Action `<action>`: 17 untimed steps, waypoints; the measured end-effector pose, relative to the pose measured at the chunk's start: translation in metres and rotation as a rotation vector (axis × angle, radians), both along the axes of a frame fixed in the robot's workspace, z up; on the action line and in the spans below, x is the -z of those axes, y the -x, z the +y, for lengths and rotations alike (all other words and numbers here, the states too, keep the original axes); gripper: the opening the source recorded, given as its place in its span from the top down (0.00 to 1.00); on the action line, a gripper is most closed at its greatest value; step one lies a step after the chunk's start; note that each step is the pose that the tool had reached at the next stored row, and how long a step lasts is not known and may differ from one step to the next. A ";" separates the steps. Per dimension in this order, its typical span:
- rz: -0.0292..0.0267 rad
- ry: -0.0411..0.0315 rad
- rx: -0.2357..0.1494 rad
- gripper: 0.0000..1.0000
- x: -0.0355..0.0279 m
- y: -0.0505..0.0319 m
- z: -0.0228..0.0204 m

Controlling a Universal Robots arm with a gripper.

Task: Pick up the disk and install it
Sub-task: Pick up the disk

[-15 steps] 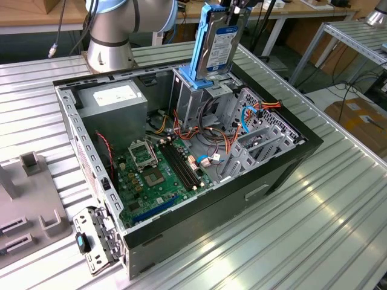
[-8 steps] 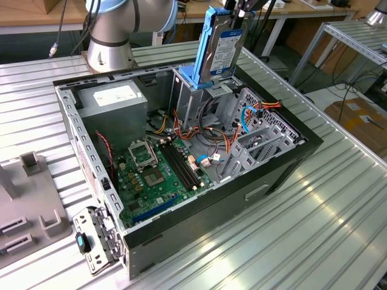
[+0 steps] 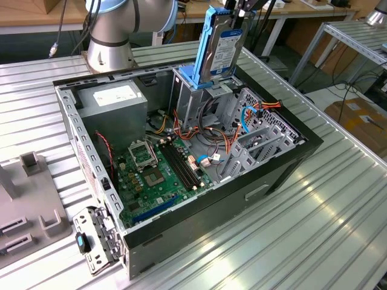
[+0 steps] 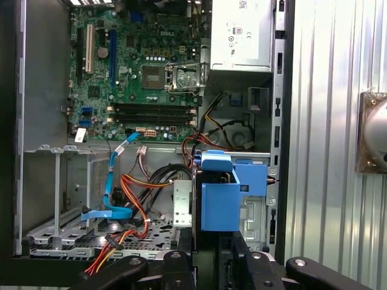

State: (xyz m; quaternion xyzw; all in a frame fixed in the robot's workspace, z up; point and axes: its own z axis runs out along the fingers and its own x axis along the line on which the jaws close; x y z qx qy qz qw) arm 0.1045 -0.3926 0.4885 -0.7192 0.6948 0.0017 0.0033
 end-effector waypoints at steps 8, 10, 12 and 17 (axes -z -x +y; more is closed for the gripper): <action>0.0000 0.0023 0.000 0.65 -0.0063 0.0000 -0.0021; 0.0000 0.0021 0.000 0.65 -0.0063 0.0000 -0.0021; 0.0000 0.0022 0.000 0.65 -0.0064 0.0000 -0.0021; 0.0000 0.0023 0.000 0.65 -0.0074 0.0000 -0.0021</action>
